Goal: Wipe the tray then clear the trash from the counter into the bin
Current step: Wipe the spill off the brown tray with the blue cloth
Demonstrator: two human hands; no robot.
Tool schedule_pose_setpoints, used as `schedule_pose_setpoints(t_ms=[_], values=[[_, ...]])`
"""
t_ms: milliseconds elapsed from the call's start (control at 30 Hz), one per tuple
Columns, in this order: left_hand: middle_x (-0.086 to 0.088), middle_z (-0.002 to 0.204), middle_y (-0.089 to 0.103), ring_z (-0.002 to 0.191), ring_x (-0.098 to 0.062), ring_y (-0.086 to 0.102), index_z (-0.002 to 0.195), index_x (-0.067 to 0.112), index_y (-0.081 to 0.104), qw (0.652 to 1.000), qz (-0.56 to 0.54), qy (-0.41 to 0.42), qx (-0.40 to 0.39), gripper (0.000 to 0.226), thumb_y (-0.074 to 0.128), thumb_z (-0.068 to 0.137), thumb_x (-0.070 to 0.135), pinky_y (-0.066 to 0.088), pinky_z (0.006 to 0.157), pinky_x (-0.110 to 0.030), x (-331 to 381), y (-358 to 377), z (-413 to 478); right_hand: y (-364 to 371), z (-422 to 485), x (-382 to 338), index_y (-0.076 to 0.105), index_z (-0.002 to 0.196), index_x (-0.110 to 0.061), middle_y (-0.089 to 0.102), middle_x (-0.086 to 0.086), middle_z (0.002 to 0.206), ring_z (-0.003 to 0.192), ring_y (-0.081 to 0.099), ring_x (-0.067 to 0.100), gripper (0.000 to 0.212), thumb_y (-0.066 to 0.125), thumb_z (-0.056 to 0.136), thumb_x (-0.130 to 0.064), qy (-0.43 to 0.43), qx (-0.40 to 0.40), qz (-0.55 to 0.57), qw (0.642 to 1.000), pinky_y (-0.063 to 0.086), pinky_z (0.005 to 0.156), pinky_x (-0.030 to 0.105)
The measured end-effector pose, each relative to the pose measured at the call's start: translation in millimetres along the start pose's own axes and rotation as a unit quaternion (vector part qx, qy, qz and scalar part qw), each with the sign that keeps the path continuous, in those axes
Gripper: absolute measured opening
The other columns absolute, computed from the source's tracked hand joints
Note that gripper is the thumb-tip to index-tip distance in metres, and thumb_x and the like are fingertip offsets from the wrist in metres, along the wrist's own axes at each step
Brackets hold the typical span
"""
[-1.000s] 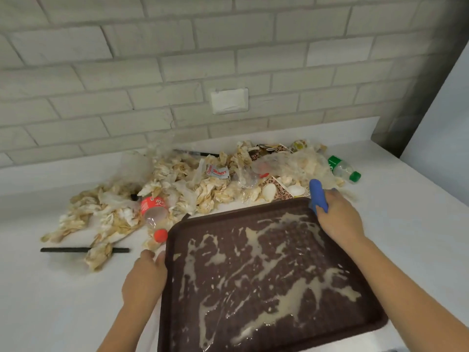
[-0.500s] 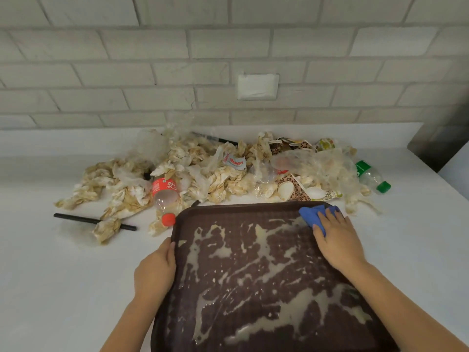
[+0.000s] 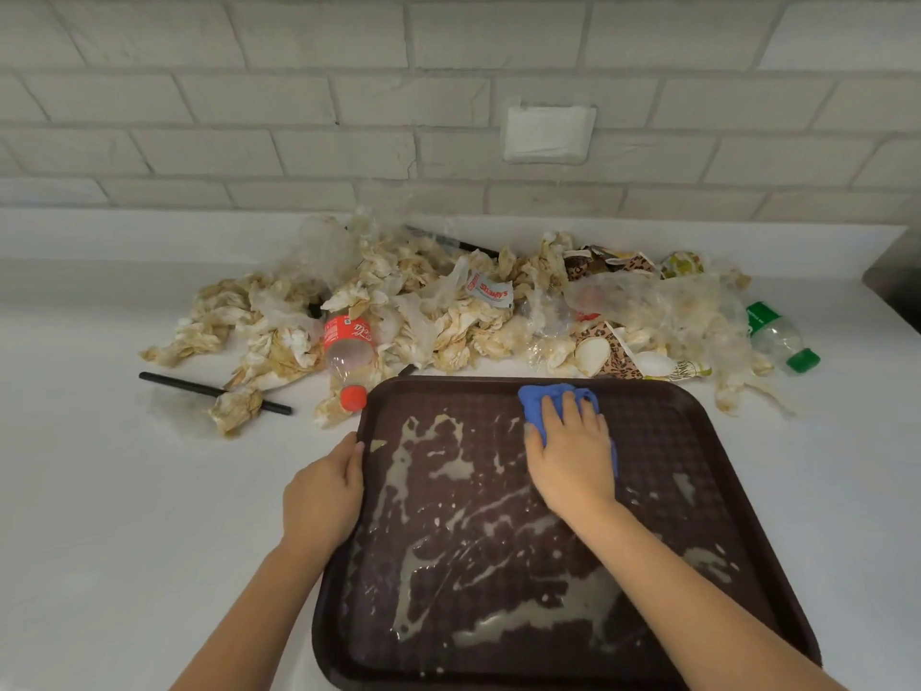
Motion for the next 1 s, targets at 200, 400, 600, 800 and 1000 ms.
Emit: schedule_pose_setpoints(t_ms=[200,400,600,800,1000], values=[[-0.004,0.090,0.070,0.085,-0.025,0.063,0.127,0.028,0.053,1.000,-0.017,-0.005,-0.002,0.038,0.026,0.101,0.034,0.038,0.064,-0.028,1.3,-1.8,-1.8,5.6,0.2,-57.6,0.016,0.151,-0.016,0.010,0.009,0.158,0.146,0.002,0.025,0.061,0.025,0.097,-0.044,-0.106,-0.041,0.037,0.993,-0.001,0.119,0.042],[-0.005,0.087,0.069,0.083,-0.026,0.063,0.122,0.025,0.056,1.000,-0.027,-0.003,-0.006,0.037,0.026,0.101,0.034,0.040,0.065,-0.030,-1.1,-0.7,-0.8,7.6,9.4,-107.8,0.013,0.151,-0.017,0.004,0.008,0.159,0.146,-0.003,0.025,0.060,0.029,0.097,-0.039,-0.213,-0.094,0.037,0.972,-0.006,0.117,0.041],[-0.006,0.087,0.069,0.081,-0.026,0.063,0.114,0.022,0.059,1.000,-0.017,-0.006,0.001,0.035,0.027,0.102,0.032,0.036,0.062,-0.029,-1.9,1.6,-0.6,9.7,13.0,-131.2,0.025,0.148,-0.024,0.007,0.005,0.159,0.145,0.001,0.023,0.053,0.032,0.097,-0.036,-0.288,-0.133,0.038,0.948,-0.003,0.118,0.043],[-0.007,0.090,0.069,0.083,-0.027,0.063,0.108,0.019,0.061,0.999,-0.022,-0.031,0.008,0.033,0.030,0.102,0.030,0.034,0.063,-0.028,-0.9,2.4,-0.9,8.4,2.3,-120.0,0.038,0.143,-0.027,0.018,0.002,0.157,0.145,0.010,0.021,0.047,0.038,0.095,-0.028,-0.342,-0.127,0.088,0.927,0.002,0.118,0.040],[-0.013,0.098,0.069,0.091,-0.031,0.062,0.115,0.015,0.061,0.998,-0.026,-0.054,-0.001,0.034,0.032,0.102,0.029,0.039,0.070,-0.031,-0.3,3.6,0.1,14.8,-16.2,-104.3,0.054,0.131,-0.020,0.038,0.003,0.148,0.140,0.027,0.020,0.058,0.029,0.083,-0.039,-0.408,-0.138,0.135,0.892,0.014,0.117,0.035]])
Point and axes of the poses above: each hand's wrist, its own z-axis towards the middle knuckle, its own y-axis out of the palm, x = y × z, the point moved 2 cm from there along z, towards the middle knuckle
